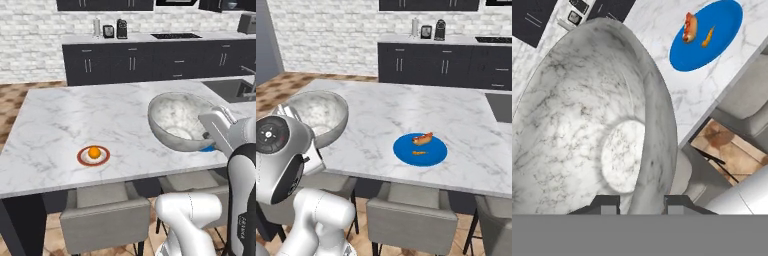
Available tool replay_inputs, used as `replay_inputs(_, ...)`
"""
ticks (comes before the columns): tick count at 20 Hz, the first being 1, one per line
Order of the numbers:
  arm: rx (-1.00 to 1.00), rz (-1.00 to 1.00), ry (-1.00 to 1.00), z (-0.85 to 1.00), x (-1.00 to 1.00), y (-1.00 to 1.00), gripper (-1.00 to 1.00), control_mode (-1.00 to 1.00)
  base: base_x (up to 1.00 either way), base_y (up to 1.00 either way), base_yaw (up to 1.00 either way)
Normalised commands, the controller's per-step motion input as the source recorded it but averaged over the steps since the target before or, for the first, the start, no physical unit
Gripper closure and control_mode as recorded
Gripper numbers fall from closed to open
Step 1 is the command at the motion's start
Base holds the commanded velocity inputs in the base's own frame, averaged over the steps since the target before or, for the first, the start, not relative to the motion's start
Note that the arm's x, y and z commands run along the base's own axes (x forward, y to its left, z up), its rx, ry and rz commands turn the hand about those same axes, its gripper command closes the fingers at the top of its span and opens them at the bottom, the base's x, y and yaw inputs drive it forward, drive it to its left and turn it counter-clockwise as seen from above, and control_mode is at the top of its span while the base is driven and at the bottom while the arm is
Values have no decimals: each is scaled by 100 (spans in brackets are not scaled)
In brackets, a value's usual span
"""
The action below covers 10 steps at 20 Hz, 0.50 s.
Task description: Take the smaller bowl and place it next to the appetizer plate on the dining counter , and place the larger bowl next to the plate with cooked food.
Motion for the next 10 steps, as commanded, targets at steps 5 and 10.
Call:
replay_inputs(5,0,0,0,0,0,0,100,100,99,-9,0)
replay_inputs(10,0,0,0,0,0,0,100,100,89,0,-27)
